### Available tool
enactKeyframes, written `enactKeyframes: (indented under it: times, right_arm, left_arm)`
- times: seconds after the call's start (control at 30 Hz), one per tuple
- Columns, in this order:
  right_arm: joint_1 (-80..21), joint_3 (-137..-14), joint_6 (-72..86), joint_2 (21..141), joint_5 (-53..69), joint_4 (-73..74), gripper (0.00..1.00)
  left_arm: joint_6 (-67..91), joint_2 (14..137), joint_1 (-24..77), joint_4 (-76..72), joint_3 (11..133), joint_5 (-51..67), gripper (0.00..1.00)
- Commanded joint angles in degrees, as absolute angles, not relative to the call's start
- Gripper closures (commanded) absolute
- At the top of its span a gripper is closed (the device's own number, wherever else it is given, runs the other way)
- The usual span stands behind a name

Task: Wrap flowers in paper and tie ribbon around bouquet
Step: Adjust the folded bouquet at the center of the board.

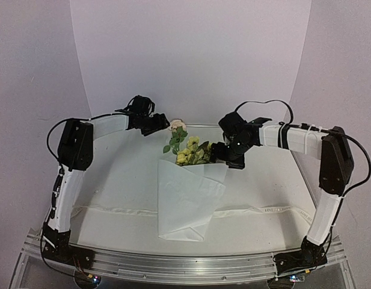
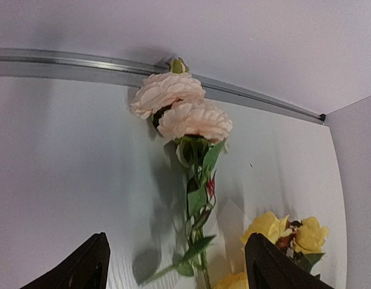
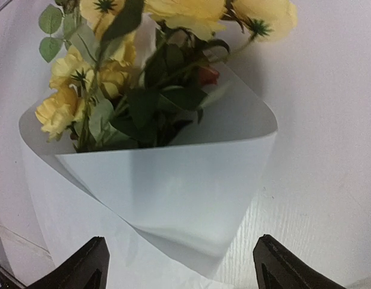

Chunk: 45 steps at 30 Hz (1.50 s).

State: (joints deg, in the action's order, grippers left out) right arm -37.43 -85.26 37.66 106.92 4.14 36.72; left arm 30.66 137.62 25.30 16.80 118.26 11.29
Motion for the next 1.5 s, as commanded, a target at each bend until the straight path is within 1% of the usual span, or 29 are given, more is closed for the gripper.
enactKeyframes:
  times: [0.0,0.07,0.23,0.4,0.57,0.77,0.83,0.87,0.93,1.07,1.13,1.3,1.33,1.47]
  right_arm:
    - [-37.86,-75.87,41.33,100.39,5.45,31.41,0.13]
    - [-37.95,-72.34,42.14,99.33,6.42,29.52,0.13]
    - [-38.49,-67.57,43.38,99.63,8.60,26.01,0.13]
    - [-38.22,-66.02,43.54,101.46,9.73,22.37,0.14]
    - [-37.11,-64.64,45.62,103.47,12.16,18.66,0.24]
    - [-36.66,-62.87,46.37,104.95,13.81,16.21,0.27]
    - [-36.58,-62.67,46.50,105.45,14.07,15.80,0.30]
    - [-36.60,-62.59,46.60,105.75,14.18,15.52,0.32]
    - [-36.36,-62.62,46.93,106.37,14.47,15.04,0.38]
    - [-35.93,-62.79,47.74,107.65,14.60,14.31,0.54]
    - [-35.71,-62.95,48.17,108.24,14.69,14.06,0.61]
    - [-35.27,-62.96,49.44,108.88,13.97,13.50,0.71]
    - [-35.25,-62.93,49.67,108.89,13.78,13.39,0.72]
    - [-35.24,-62.98,50.59,109.11,12.90,12.98,0.74]
  left_arm:
    - [24.57,147.71,27.70,22.56,135.20,10.96,0.20]
    - [24.54,150.42,28.25,21.68,138.41,11.15,0.21]
    - [25.67,152.21,29.66,18.21,137.38,11.44,0.23]
    - [26.89,154.98,30.17,17.07,138.71,12.21,0.26]
    - [27.42,156.90,30.41,17.21,139.71,10.63,0.32]
    - [27.25,158.36,30.56,16.89,140.40,9.90,0.35]
    - [27.25,158.70,30.65,16.63,140.37,9.97,0.37]
    - [27.25,158.81,30.67,16.61,140.39,10.01,0.39]
    - [27.45,158.84,30.75,16.31,140.04,10.13,0.48]
    - [27.60,157.16,30.99,15.06,138.22,10.98,0.69]
    - [27.38,155.72,31.09,14.35,136.54,10.99,0.77]
    - [26.82,153.12,31.10,14.26,134.47,12.43,0.96]
    - [26.74,152.67,31.07,14.53,134.29,12.82,0.99]
    - [26.14,150.36,31.51,14.67,131.38,13.81,1.00]
